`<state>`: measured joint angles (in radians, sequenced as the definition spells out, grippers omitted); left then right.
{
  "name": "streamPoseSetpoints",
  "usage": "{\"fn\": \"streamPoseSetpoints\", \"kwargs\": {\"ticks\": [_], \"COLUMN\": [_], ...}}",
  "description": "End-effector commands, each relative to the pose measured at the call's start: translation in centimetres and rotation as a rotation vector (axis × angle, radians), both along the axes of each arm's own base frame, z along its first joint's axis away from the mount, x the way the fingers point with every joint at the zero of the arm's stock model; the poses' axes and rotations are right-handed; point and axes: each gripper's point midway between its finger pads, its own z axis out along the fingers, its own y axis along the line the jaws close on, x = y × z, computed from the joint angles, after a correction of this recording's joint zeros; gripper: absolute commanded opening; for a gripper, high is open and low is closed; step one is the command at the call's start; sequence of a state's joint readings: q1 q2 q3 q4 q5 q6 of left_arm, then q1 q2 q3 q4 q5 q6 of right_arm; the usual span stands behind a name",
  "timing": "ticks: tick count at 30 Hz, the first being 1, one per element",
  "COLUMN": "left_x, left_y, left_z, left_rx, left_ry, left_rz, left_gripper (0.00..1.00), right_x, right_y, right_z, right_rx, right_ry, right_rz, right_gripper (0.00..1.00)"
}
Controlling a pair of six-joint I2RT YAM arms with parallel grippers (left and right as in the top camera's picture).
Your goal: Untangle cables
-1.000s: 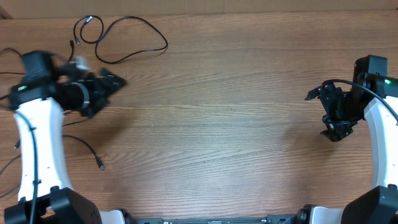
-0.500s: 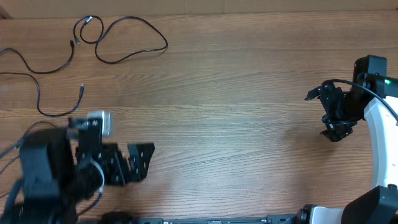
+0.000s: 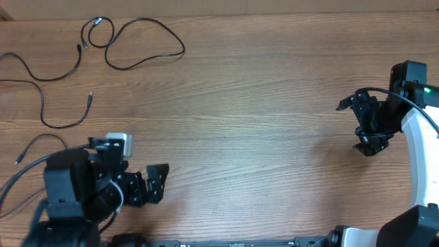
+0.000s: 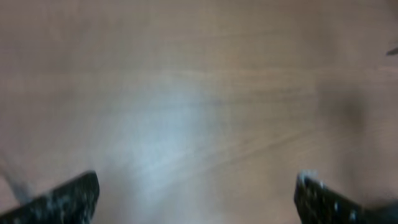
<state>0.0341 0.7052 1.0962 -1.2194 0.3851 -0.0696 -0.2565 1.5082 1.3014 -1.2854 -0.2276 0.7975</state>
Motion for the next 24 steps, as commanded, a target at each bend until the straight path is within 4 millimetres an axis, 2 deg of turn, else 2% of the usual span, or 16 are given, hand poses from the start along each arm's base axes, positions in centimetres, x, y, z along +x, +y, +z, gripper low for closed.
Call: {"fn": "streamPoseSetpoints", "kwargs": {"ticks": [1,5,8,10,16,24], "left_x": [0.3,-0.2,0.9,2.0,3.6,5.3], "left_y": [-0.8,-1.1,-1.0,-1.0,-0.7,2.0], "left_z": [-2.8,-5.3,-7.1,-7.4,-8.0,-9.0], "left_rx": [0.049,0.072,0.106,0.109,0.131,0.148], "left_ry": [-0.147,-0.273,-0.316,-0.383,-0.570,-0.674], "left_rz": [-0.090,-0.118,-0.140,-0.137,-0.107,0.090], "left_gripper": [1.00,0.99,1.00,1.00,1.00,1.00], "right_x": [0.1,0.1,0.1,0.1,0.1,0.1], "right_y": [-0.3,-0.3,-0.3,-0.3,-0.3,-0.3], "right_z": [0.3,0.3,0.3,0.3,0.3,0.3], "right_rx": [-0.013,-0.013,-0.013,-0.013,-0.013,-0.013], "right_ry": [-0.010,-0.010,-0.010,-0.010,-0.010,-0.010], "right_rz": [-0.010,-0.010,-0.010,-0.010,-0.010,-0.010], "right_gripper": [1.00,1.00,1.00,1.00,1.00,1.00]}}
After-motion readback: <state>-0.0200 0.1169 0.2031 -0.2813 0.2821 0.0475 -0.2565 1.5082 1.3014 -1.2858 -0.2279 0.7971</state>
